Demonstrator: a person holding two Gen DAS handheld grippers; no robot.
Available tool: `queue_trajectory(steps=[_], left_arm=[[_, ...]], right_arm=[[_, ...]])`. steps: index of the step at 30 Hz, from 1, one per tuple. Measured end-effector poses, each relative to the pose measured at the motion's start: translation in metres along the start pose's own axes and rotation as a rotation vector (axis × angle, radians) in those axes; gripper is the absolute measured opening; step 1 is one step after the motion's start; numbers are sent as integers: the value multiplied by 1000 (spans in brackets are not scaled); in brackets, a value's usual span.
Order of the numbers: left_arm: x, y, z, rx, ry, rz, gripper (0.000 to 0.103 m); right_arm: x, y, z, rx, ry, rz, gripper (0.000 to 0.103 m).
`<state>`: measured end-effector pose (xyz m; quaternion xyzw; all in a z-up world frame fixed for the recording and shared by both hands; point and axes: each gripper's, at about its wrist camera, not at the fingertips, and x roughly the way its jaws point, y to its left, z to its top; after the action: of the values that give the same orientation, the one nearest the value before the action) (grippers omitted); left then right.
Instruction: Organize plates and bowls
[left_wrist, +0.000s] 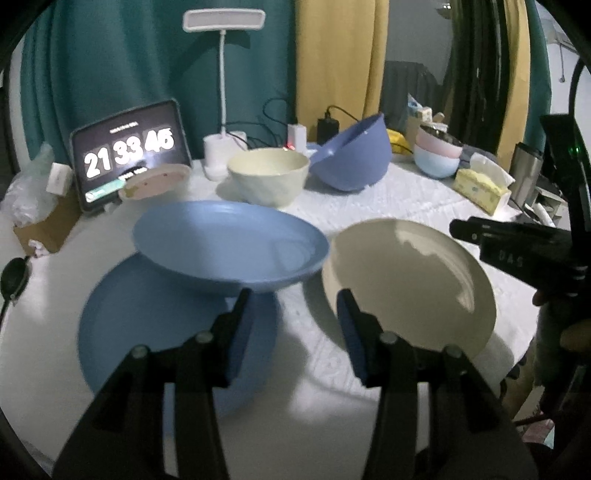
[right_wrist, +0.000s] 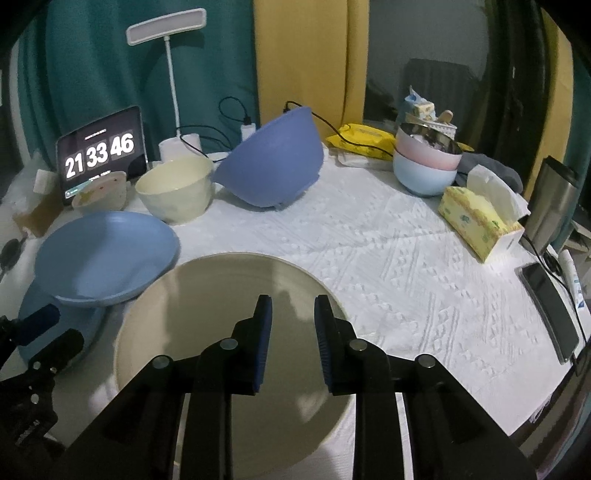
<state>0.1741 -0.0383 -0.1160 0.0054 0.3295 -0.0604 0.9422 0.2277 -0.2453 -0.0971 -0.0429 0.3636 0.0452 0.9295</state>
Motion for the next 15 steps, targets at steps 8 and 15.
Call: queue_trajectory(steps=[8, 15], left_arm=[[-14, 25, 4, -33, -41, 45, 47], [-19, 48, 8, -68, -65, 85, 47]], right_arm=[[-5, 22, 9, -30, -17, 19, 26], [-3, 36, 17, -48, -22, 28, 26]])
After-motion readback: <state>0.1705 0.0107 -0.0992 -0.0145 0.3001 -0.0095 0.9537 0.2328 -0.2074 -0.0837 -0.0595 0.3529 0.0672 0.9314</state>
